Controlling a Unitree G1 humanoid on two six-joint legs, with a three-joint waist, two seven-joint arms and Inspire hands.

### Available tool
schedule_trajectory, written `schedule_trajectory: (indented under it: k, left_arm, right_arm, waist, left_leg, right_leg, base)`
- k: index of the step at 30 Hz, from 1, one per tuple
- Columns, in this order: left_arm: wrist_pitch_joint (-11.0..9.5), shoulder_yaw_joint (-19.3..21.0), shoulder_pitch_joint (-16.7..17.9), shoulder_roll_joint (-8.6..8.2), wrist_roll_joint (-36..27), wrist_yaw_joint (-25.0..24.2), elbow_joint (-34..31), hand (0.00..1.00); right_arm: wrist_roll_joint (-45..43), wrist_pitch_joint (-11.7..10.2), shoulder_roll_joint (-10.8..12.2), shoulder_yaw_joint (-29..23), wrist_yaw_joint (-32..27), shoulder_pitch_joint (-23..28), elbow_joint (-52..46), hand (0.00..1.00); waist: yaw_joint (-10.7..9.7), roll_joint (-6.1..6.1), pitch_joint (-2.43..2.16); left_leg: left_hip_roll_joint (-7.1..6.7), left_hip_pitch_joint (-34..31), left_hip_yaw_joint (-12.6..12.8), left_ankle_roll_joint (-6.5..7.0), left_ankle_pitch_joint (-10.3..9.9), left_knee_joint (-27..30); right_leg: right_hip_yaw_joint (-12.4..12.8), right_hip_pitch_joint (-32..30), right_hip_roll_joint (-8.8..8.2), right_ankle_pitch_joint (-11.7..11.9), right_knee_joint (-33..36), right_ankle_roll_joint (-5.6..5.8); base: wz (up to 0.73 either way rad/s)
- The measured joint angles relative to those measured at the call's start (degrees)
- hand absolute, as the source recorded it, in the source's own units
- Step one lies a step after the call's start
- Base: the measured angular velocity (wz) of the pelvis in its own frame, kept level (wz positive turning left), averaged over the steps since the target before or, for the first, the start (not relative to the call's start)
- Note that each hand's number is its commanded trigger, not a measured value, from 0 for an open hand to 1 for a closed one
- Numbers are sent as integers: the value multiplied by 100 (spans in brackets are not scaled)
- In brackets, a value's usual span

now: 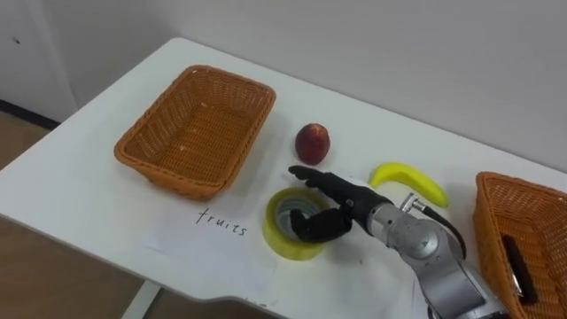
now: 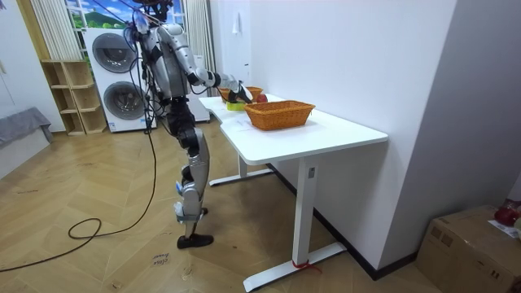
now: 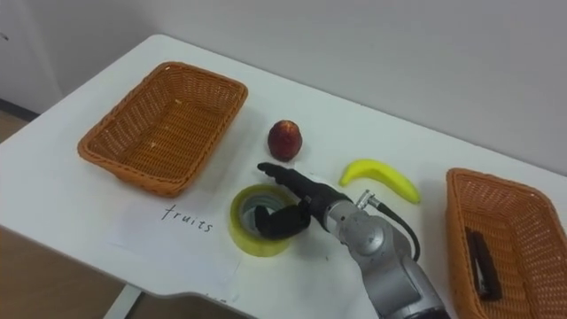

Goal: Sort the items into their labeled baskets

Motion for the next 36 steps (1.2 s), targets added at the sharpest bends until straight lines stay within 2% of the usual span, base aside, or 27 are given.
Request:
schedule_trajectory:
  k: [4,14,36]
  left_arm:
    - [5,-2,-6,0,-1,15,3,0]
    - [0,-21,-19,2,-7,138,61,0]
    - [-3,-23,-24,5,-10,206,128,0]
  right_arm:
    - [-76,-34,-1,-3,-68,-81,103,100]
    - [-1135,-45,-121,174,-331,-415,344,100]
    - [-1021,-42,-127,156,-394,-269,333,100]
  waist:
    - [12,-1,1]
    - [133,-1,1]
    - [119,30,16]
  left_leg:
    - [0,-2,1,0,0,2]
    - [-4,0,-20,0,0,-21]
    - [-9,103,-26,4,-2,-76]
  right_leg:
    - [4,-2,0,0,0,0]
    - [-2,0,1,0,-6,0]
    - [4,124,0,0,-15,0]
  base:
    - [0]
    - [0]
    - [0]
